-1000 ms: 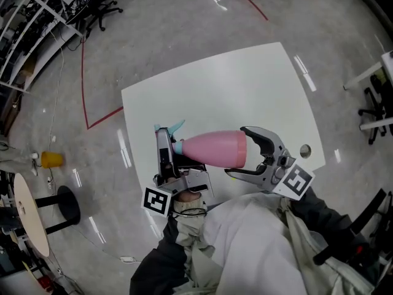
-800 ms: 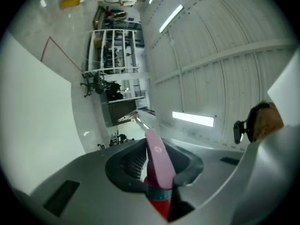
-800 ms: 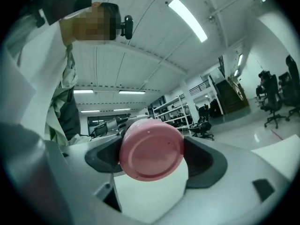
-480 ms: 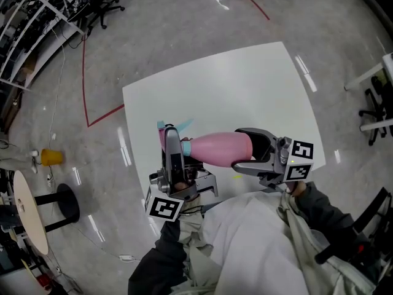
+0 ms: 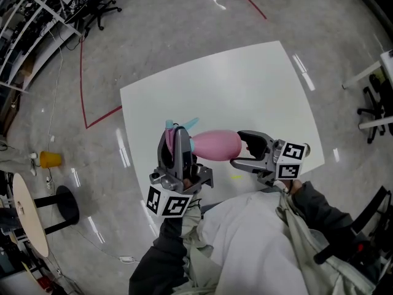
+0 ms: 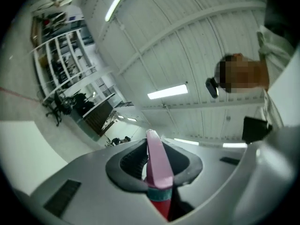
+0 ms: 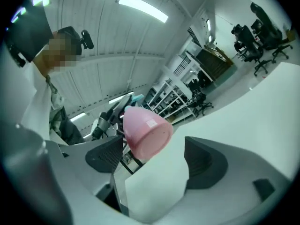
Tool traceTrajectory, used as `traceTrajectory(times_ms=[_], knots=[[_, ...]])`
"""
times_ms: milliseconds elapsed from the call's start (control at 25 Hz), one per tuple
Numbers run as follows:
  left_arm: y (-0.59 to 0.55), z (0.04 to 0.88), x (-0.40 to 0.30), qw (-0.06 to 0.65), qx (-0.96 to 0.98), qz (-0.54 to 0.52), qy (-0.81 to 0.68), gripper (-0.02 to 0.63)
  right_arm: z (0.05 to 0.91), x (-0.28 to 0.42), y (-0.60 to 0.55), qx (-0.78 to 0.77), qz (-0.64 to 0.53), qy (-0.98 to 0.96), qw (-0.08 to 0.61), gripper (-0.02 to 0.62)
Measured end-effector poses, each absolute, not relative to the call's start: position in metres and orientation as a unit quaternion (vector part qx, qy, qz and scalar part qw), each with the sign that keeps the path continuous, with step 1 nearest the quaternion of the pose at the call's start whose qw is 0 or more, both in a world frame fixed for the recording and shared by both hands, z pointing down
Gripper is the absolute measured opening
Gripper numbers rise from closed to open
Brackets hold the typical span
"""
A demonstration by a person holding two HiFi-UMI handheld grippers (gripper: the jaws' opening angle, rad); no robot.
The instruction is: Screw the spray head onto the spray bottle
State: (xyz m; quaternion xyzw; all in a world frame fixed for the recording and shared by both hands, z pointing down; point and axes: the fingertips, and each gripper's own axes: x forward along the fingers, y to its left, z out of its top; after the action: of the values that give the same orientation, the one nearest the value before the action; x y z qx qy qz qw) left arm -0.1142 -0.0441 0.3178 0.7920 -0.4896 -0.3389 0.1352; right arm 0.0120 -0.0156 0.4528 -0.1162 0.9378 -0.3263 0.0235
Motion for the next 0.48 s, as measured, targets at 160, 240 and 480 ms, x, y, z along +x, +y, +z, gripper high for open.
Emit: traceTrajectory(times_ms=[160,240,480], knots=[[-0.059,0.355,-0.084,-0.004,0.841,-0.152,-0.519,0.091,0.494,0.038,-0.021,-0.181,-0.344,0.922,0.002,0.399],[-0.075,0.395,-0.066,-0.050,0.855,-0.052,-0.514,0.091,0.508,0.043,-0.026,-0.204,-0.344,0.917,-0.005,0.399],[-0.108,0.443,-0.033,-0.038,0.868,-0.009,-0.496,0.087,0.507,0.040,-0.025,-0.216,-0.320,0.922,-0.016,0.399]])
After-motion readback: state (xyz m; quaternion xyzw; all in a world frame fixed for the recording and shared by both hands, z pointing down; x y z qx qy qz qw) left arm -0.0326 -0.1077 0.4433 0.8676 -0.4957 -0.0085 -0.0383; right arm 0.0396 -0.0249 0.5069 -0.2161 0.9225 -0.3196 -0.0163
